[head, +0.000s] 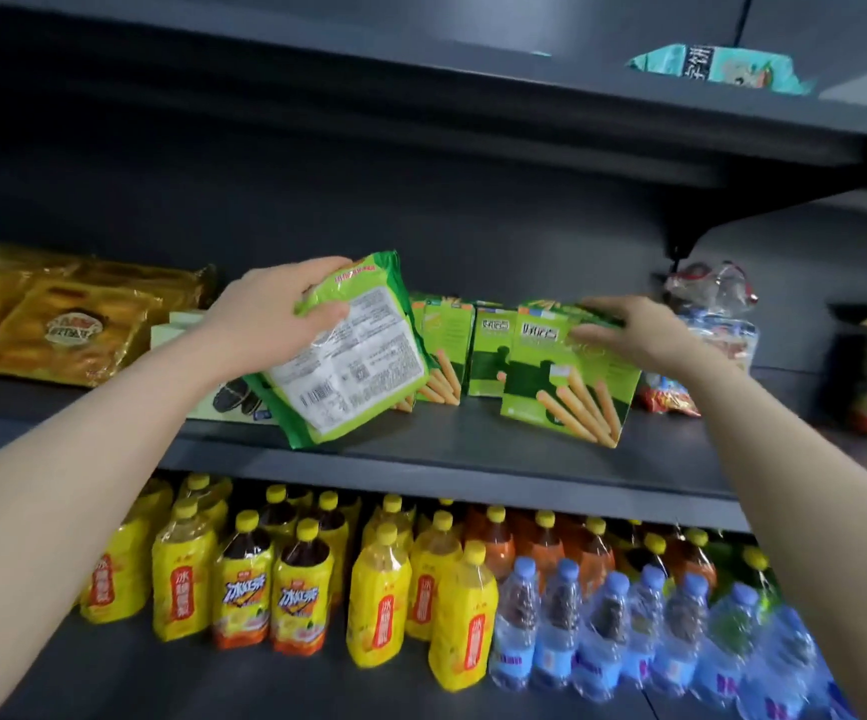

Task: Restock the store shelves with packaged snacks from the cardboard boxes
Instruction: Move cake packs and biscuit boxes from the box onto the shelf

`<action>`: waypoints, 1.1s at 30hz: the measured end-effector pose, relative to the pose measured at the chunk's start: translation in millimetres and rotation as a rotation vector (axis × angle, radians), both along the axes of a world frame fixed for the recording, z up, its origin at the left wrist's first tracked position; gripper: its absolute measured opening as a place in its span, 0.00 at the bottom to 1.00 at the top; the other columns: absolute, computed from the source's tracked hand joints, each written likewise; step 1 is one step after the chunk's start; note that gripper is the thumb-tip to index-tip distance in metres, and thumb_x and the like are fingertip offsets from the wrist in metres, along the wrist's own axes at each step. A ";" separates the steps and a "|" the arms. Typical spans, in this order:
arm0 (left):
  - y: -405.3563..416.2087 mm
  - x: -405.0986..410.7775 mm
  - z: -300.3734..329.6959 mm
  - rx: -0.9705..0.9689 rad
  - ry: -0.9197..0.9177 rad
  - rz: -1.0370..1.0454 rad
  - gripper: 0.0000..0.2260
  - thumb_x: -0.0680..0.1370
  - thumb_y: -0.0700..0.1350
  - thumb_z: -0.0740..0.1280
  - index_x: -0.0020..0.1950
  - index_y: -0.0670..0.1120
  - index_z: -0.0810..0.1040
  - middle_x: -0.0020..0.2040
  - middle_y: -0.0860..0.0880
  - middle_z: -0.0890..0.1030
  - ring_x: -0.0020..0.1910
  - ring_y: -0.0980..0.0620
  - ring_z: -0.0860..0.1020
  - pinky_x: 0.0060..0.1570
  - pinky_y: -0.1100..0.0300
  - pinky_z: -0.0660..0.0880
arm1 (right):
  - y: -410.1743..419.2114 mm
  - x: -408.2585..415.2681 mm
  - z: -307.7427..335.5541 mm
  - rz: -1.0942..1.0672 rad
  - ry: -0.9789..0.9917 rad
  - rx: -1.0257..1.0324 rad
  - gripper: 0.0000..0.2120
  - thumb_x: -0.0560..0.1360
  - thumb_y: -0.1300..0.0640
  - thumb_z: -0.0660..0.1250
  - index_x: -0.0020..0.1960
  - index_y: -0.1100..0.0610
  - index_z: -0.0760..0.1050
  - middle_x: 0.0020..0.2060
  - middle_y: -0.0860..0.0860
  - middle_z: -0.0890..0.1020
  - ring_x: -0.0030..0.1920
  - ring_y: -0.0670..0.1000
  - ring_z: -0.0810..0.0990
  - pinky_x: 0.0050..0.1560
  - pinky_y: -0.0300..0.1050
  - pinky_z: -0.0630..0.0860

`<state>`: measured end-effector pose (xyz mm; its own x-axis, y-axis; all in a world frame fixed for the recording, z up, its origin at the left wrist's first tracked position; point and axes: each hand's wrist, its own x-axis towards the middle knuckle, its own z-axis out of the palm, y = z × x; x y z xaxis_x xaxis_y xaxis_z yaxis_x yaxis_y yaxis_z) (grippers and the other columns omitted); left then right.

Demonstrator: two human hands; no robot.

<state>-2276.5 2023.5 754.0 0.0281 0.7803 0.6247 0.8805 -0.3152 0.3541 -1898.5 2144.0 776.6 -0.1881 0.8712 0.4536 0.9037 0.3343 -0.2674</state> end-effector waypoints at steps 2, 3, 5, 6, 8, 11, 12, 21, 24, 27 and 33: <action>6.5 3.1 -0.1 -0.019 -0.003 0.012 0.21 0.81 0.52 0.64 0.74 0.61 0.67 0.62 0.57 0.79 0.62 0.50 0.76 0.62 0.48 0.72 | 31.4 -7.7 -5.7 0.015 0.017 -0.077 0.28 0.76 0.41 0.70 0.72 0.50 0.74 0.68 0.53 0.78 0.69 0.56 0.74 0.67 0.48 0.68; 9.1 5.5 0.0 -0.032 -0.008 0.015 0.20 0.81 0.52 0.64 0.74 0.61 0.68 0.60 0.59 0.79 0.61 0.51 0.76 0.61 0.49 0.73 | 46.6 -11.3 -8.4 0.035 0.034 -0.097 0.26 0.76 0.41 0.71 0.71 0.49 0.75 0.68 0.53 0.78 0.69 0.57 0.74 0.67 0.48 0.69; 14.1 11.4 0.7 -0.053 -0.021 0.014 0.20 0.81 0.52 0.64 0.73 0.61 0.69 0.57 0.61 0.78 0.58 0.53 0.77 0.59 0.51 0.73 | 74.0 -16.6 -12.8 0.068 0.052 -0.079 0.21 0.77 0.44 0.71 0.68 0.48 0.77 0.66 0.53 0.80 0.65 0.57 0.77 0.63 0.47 0.71; 17.5 14.2 1.2 -0.057 -0.023 0.010 0.19 0.81 0.53 0.65 0.72 0.60 0.70 0.57 0.60 0.79 0.58 0.53 0.77 0.60 0.50 0.74 | 84.6 -18.4 -15.0 0.078 0.042 -0.048 0.19 0.77 0.47 0.71 0.67 0.48 0.79 0.64 0.53 0.81 0.62 0.58 0.78 0.60 0.46 0.72; 24.0 21.2 3.9 -0.066 -0.020 -0.005 0.20 0.80 0.54 0.66 0.72 0.58 0.71 0.58 0.59 0.80 0.58 0.53 0.78 0.60 0.49 0.74 | 99.3 -20.3 -18.5 0.087 0.005 0.057 0.14 0.78 0.54 0.71 0.63 0.50 0.81 0.62 0.53 0.82 0.59 0.58 0.80 0.58 0.46 0.72; 33.1 41.3 11.5 -0.062 0.012 -0.108 0.21 0.76 0.52 0.72 0.68 0.56 0.74 0.58 0.59 0.80 0.56 0.58 0.78 0.61 0.52 0.75 | 99.3 -19.9 -22.4 0.107 0.059 0.332 0.08 0.78 0.53 0.67 0.53 0.51 0.84 0.55 0.54 0.83 0.56 0.62 0.78 0.58 0.51 0.72; 35.5 52.3 13.9 -0.041 0.033 -0.155 0.22 0.74 0.50 0.74 0.67 0.56 0.75 0.57 0.60 0.79 0.55 0.60 0.78 0.60 0.55 0.74 | 91.8 -19.4 -22.9 0.100 0.103 0.405 0.09 0.79 0.50 0.64 0.49 0.50 0.83 0.49 0.52 0.83 0.53 0.61 0.77 0.54 0.51 0.71; 69.1 136.0 6.4 0.501 0.471 -0.313 0.20 0.65 0.28 0.63 0.49 0.48 0.74 0.55 0.52 0.74 0.58 0.49 0.70 0.49 0.56 0.70 | 24.8 -0.2 -15.4 0.501 0.896 -0.695 0.26 0.71 0.35 0.66 0.59 0.53 0.80 0.49 0.52 0.86 0.46 0.50 0.86 0.41 0.44 0.83; 83.9 136.7 -6.3 0.507 0.578 -0.230 0.17 0.67 0.28 0.62 0.46 0.49 0.76 0.57 0.50 0.75 0.59 0.46 0.71 0.54 0.53 0.71 | 26.9 16.9 -20.4 0.538 0.907 -0.543 0.21 0.74 0.48 0.72 0.64 0.55 0.76 0.57 0.55 0.85 0.51 0.52 0.85 0.53 0.51 0.83; 94.5 123.9 -8.1 0.480 0.428 -0.106 0.23 0.67 0.24 0.66 0.52 0.49 0.81 0.58 0.49 0.77 0.59 0.44 0.72 0.60 0.48 0.71 | 24.7 36.5 -20.5 0.539 0.868 -0.427 0.19 0.76 0.57 0.73 0.66 0.54 0.75 0.57 0.56 0.84 0.51 0.55 0.85 0.55 0.57 0.82; 96.1 141.1 2.5 -0.142 -0.100 -0.188 0.30 0.78 0.61 0.65 0.76 0.53 0.63 0.63 0.56 0.75 0.60 0.54 0.75 0.62 0.53 0.72 | 20.4 50.8 -24.8 0.600 0.896 -0.355 0.21 0.77 0.60 0.71 0.68 0.53 0.72 0.54 0.51 0.85 0.50 0.54 0.85 0.47 0.50 0.83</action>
<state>-2135.4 2119.6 756.5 0.1243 0.8472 0.5165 0.7693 -0.4110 0.4891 -1847.7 2164.4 751.8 -0.3504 0.8557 0.3808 0.0582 0.4256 -0.9030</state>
